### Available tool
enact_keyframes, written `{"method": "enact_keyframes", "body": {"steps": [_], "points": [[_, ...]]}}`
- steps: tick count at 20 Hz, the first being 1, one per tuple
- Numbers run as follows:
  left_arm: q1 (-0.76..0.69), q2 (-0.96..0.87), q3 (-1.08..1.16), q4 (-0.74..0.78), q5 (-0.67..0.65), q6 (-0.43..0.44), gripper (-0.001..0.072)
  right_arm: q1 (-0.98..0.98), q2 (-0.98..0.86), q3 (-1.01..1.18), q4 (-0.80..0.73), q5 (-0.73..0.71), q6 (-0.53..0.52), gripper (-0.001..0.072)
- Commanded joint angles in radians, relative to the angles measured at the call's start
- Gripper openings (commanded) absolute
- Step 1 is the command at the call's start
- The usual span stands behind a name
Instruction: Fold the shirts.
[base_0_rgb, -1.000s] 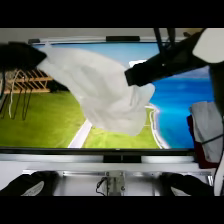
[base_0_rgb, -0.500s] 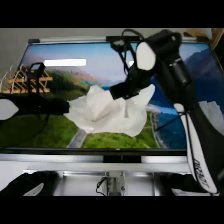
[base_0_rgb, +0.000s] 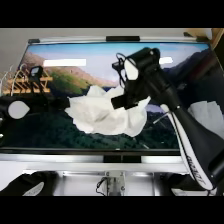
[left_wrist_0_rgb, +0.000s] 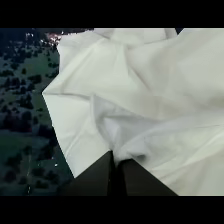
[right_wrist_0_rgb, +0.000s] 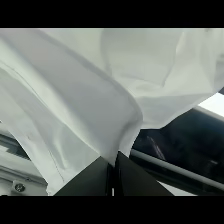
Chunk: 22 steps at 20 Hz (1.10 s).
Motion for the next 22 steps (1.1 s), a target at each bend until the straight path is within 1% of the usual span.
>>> {"method": "enact_keyframes", "body": {"steps": [1, 2, 4, 6, 7, 8, 9, 10, 11, 12, 14, 15, 17, 19, 21, 22], "points": [[-0.036, -0.061, -0.080, -0.019, 0.048, -0.002, 0.0049, 0.000, -0.001, -0.116, 0.018, -0.123, 0.081, 0.0065], [-0.053, -0.076, -0.095, -0.019, 0.065, -0.002, 0.0049, 0.000, -0.001, -0.132, 0.046, -0.151, 0.085, 0.0065], [-0.061, -0.080, -0.092, -0.018, 0.093, 0.033, 0.0050, 0.000, 0.004, -0.134, 0.116, -0.185, 0.082, 0.0064], [-0.036, -0.076, -0.061, -0.013, 0.093, 0.095, 0.0054, 0.000, 0.024, -0.133, 0.121, -0.185, 0.082, 0.0064], [-0.014, -0.076, -0.035, -0.011, 0.072, 0.138, 0.0114, 0.000, 0.039, -0.133, 0.119, -0.185, 0.082, 0.0064], [0.011, -0.076, -0.006, -0.011, 0.040, 0.172, 0.0297, 0.000, 0.053, -0.132, 0.116, -0.186, 0.082, 0.0064], [0.037, -0.076, 0.021, -0.011, 0.006, 0.203, 0.0564, 0.000, 0.065, -0.132, 0.116, -0.186, 0.082, 0.0064], [0.068, -0.076, 0.049, -0.007, -0.031, 0.235, 0.0720, 0.000, 0.073, -0.132, 0.116, -0.185, 0.082, 0.0064], [0.098, -0.076, 0.076, 0.016, -0.060, 0.294, 0.0720, 0.000, 0.076, -0.132, 0.117, -0.183, 0.082, 0.0064], [0.134, -0.076, 0.111, 0.086, -0.085, 0.360, 0.0720, 0.000, 0.075, -0.132, 0.117, -0.184, 0.082, 0.0064], [0.224, -0.079, 0.183, 0.267, -0.108, 0.369, 0.0720, 0.000, 0.075, -0.132, 0.117, -0.184, 0.082, 0.0065], [0.280, -0.082, 0.209, 0.316, -0.112, 0.370, 0.0720, 0.000, 0.075, -0.132, 0.117, -0.184, 0.082, 0.0065], [0.399, -0.098, 0.231, 0.329, -0.131, 0.407, 0.0720, 0.000, 0.075, -0.132, 0.117, -0.183, 0.083, 0.0065], [0.493, -0.142, 0.229, 0.329, -0.177, 0.446, 0.0720, 0.000, 0.075, -0.132, 0.118, -0.182, 0.090, 0.0065], [0.563, -0.207, 0.227, 0.329, -0.186, 0.463, 0.0652, 0.000, 0.075, -0.132, 0.129, -0.180, 0.098, 0.0065], [0.592, -0.245, 0.227, 0.329, -0.185, 0.468, 0.0652, 0.000, 0.075, -0.132, 0.137, -0.179, 0.101, 0.0065]]}}
